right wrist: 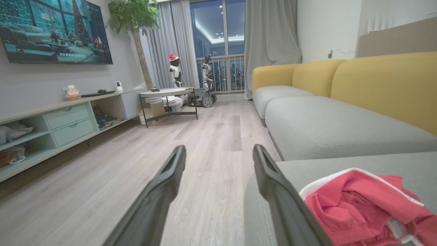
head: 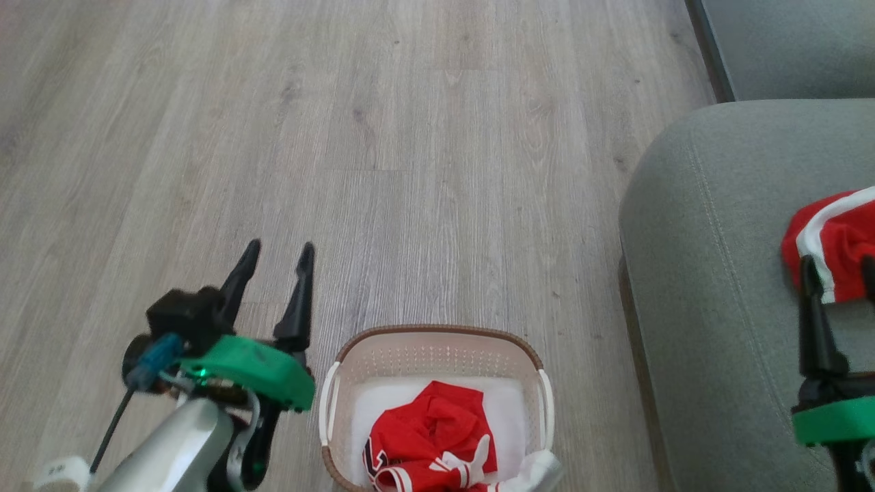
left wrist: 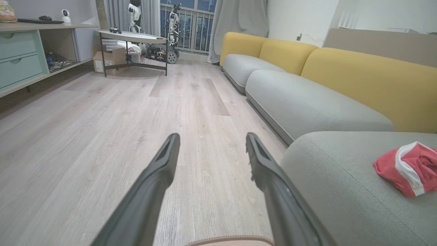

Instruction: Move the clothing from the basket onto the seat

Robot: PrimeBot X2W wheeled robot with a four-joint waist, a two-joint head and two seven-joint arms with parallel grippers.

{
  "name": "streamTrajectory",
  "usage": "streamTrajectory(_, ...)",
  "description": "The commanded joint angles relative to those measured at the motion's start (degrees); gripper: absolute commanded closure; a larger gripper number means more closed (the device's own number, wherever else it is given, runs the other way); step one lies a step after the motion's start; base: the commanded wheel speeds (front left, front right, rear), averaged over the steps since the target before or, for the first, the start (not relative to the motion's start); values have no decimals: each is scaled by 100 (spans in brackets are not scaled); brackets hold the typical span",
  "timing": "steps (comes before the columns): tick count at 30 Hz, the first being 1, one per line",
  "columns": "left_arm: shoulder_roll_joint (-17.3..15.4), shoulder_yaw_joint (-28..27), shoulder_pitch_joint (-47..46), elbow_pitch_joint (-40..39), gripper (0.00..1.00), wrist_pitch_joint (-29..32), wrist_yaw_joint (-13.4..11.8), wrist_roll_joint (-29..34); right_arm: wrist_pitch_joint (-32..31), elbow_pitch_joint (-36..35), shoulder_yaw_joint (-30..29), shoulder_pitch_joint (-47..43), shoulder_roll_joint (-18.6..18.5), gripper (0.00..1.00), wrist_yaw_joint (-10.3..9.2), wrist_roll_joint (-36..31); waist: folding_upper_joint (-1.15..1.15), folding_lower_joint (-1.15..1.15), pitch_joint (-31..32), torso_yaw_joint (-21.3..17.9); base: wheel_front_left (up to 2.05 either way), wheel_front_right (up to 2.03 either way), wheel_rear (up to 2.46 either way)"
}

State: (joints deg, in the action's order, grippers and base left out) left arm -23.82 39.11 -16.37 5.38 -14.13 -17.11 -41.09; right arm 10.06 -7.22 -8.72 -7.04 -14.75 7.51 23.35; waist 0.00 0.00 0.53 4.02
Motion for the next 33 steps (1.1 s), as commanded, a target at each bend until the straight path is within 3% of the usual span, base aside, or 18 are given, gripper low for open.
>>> streamTrajectory(1, -177, -336, -174, -193, 0, -64, -34, 4, 60, -222, 107, 70, -111, 0, -2, -57, 0, 0, 1, 0, 0, 0, 0)
streamTrajectory(8, -116, -813, 482, -404, 0, -84, -169, 350, 297, -195, 305, -156, 231, 0, -2, -187, 0, 0, 12, -14, 0, 0, 0)
streamTrajectory(17, 130, -1254, 862, -426, 0, -85, 73, 724, 410, -102, 490, -163, 290, 0, -2, -216, 0, 0, -12, -27, 0, 0, 0)
streamTrajectory(33, 432, -1543, 932, -229, 0, -86, 380, 993, 445, -10, 546, -48, 229, 0, -2, -173, 0, 0, -5, -72, 0, 0, 0)
